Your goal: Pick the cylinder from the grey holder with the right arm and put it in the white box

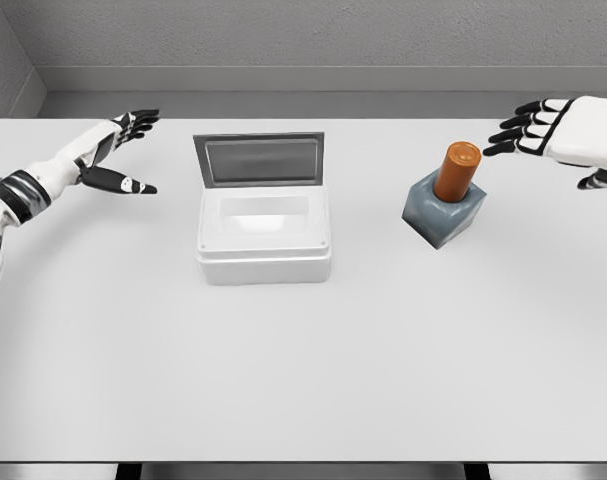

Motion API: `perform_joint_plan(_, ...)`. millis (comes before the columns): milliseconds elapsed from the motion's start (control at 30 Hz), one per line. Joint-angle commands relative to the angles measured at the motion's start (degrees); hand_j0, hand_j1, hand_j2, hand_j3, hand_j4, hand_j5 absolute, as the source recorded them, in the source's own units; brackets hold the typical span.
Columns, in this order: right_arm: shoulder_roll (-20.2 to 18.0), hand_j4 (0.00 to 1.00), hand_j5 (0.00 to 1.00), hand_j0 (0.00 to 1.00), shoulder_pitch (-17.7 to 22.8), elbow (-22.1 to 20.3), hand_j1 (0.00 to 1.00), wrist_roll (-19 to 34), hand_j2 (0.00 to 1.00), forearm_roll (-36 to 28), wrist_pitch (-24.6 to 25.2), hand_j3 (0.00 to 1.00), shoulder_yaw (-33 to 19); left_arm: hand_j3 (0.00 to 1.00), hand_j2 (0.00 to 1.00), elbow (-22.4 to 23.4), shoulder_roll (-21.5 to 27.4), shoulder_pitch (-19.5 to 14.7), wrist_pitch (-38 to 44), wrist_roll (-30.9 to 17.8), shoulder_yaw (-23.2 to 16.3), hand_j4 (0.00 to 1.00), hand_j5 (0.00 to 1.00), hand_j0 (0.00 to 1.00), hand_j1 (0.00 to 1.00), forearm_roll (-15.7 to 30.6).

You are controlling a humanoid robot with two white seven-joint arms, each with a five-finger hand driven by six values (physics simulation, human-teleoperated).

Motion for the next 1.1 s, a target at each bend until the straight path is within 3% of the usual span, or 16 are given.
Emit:
perform_joint_plan(0, -0.18, 1.0, 1.0, 1.0, 0.0, 0.29, 1.0, -0.1, 1.0, -0.37, 0.07, 1.0, -0.05, 1.0, 1.0, 0.15, 0.06, 0.09, 0.1, 0.01, 0.18, 1.0, 1.0, 1.0, 1.0, 0.4)
perform_joint_plan(67, 0.61, 1.0, 1.0, 1.0, -0.44, 1.17, 1.0, -0.1, 1.0, -2.04, 0.07, 1.0, -0.31, 1.0, 1.0, 0.15, 0.06, 0.09, 0.1, 0.01, 0.09, 1.0, 1.0, 1.0, 1.0, 0.4)
perform_joint_plan(133, 5.79, 1.0, 1.0, 1.0, -0.79, 6.53, 1.0, -0.01, 1.0, -4.06, 0.07, 1.0, -0.66, 1.0, 1.0, 0.15, 0.06, 0.09, 0.1, 0.01, 0.18, 1.0, 1.0, 1.0, 1.0, 0.4)
perform_joint_plan(200, 7.28, 1.0, 1.0, 1.0, -0.97, 6.88, 1.0, 1.21, 1.0, -3.45, 0.07, 1.0, 0.13, 1.0, 1.0, 0.06, 0.06, 0.09, 0.1, 0.01, 0.09, 1.0, 1.0, 1.0, 1.0, 0.4)
perform_joint_plan(267, 11.33, 1.0, 1.0, 1.0, -1.4, 10.04, 1.0, 3.41, 1.0, -3.45, 0.07, 1.0, 0.22, 1.0, 1.0, 0.15, 0.06, 0.09, 0.1, 0.01, 0.09, 1.0, 1.0, 1.0, 1.0, 0.4)
perform_joint_plan(367, 15.46, 1.0, 1.0, 1.0, -5.89, 16.11, 1.0, 3.59, 1.0, -3.98, 0.07, 1.0, 7.51, 1.0, 1.0, 0.15, 0.06, 0.09, 0.1, 0.01, 0.18, 1.0, 1.0, 1.0, 1.0, 0.4)
perform_joint_plan(400, 15.9, 1.0, 1.0, 1.0, -6.33, 17.69, 1.0, 3.24, 1.0, -4.33, 0.07, 1.0, 7.86, 1.0, 1.0, 0.15, 0.06, 0.09, 0.1, 0.01, 0.09, 1.0, 1.0, 1.0, 1.0, 0.4)
perform_joint_plan(567, 18.54, 1.0, 1.0, 1.0, -9.93, 17.96, 1.0, 3.06, 1.0, -4.33, 0.07, 1.0, 12.7, 1.0, 1.0, 0.24, -0.03, 0.09, 0.1, 0.01, 0.18, 1.0, 1.0, 1.0, 1.0, 0.4)
perform_joint_plan(733, 21.26, 1.0, 1.0, 1.0, -9.84, 18.13, 1.0, 3.41, 1.0, -4.33, 0.07, 1.0, 14.37, 1.0, 1.0, 0.24, -0.03, 0.09, 0.1, 0.01, 0.09, 1.0, 1.0, 1.0, 1.0, 0.4)
perform_joint_plan(1067, 21.35, 1.0, 1.0, 1.0, -8.7, 20.95, 1.0, 3.32, 1.0, -7.93, 0.07, 1.0, 14.81, 1.0, 1.0, 0.24, 0.06, 0.09, 0.1, 0.01, 0.18, 1.0, 1.0, 1.0, 1.0, 0.4)
